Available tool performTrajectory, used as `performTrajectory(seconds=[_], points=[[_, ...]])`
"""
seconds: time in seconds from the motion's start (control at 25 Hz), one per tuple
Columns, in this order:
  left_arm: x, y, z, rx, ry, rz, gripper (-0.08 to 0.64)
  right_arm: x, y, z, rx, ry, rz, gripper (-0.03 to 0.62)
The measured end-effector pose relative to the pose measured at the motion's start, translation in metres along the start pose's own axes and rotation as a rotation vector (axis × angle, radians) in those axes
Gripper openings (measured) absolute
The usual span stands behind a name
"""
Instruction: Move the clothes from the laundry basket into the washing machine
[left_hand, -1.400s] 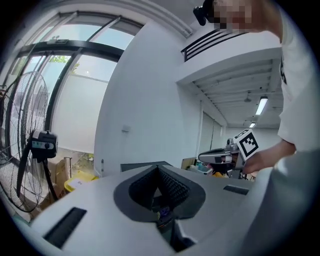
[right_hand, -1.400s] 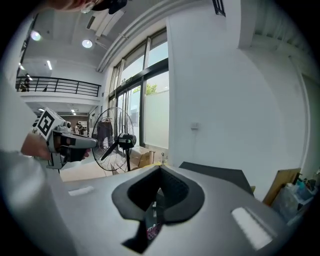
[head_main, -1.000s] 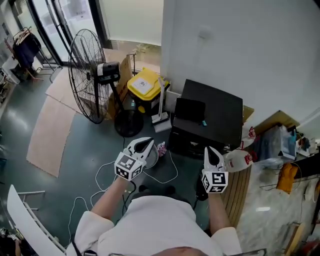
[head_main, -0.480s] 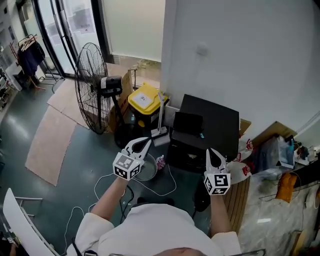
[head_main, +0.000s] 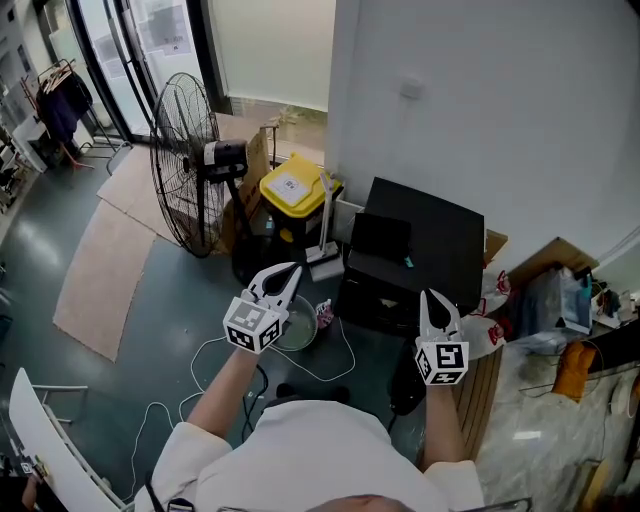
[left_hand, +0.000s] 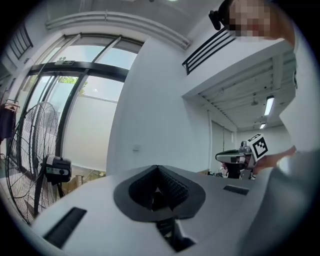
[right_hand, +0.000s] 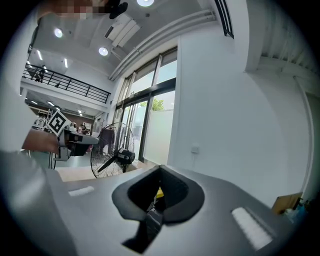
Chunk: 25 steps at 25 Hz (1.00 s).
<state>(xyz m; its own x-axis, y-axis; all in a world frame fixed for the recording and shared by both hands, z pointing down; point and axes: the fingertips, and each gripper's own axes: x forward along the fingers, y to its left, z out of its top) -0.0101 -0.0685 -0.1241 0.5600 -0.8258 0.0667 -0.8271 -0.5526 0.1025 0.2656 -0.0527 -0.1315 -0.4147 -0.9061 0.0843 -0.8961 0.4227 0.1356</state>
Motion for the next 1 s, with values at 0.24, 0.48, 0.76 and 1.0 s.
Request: performTrajectory(seconds=[0.24,0.48,0.76,1.0], points=[[0.006,-0.008,0.000,0.012,0.003,-0.017,0.005,0.002,-0.002,0.005,0.018,-0.007,0.002,0.011],[0.007,-0.009,0.001,0.016,0.002,-0.022,0.005,0.002,-0.006,0.002,0.021,0.002,-0.004,0.011],[0.004,-0.007,-0.002,0.003,0.007,-0.016,0.006,0.002,0.003,-0.003,0.040,0.004,0.004,0.011],[0.003,-0.008,-0.003,-0.002,0.011,-0.020,0.005,0.004,0.010,0.003,0.030,-0.005,0.014,0.011]])
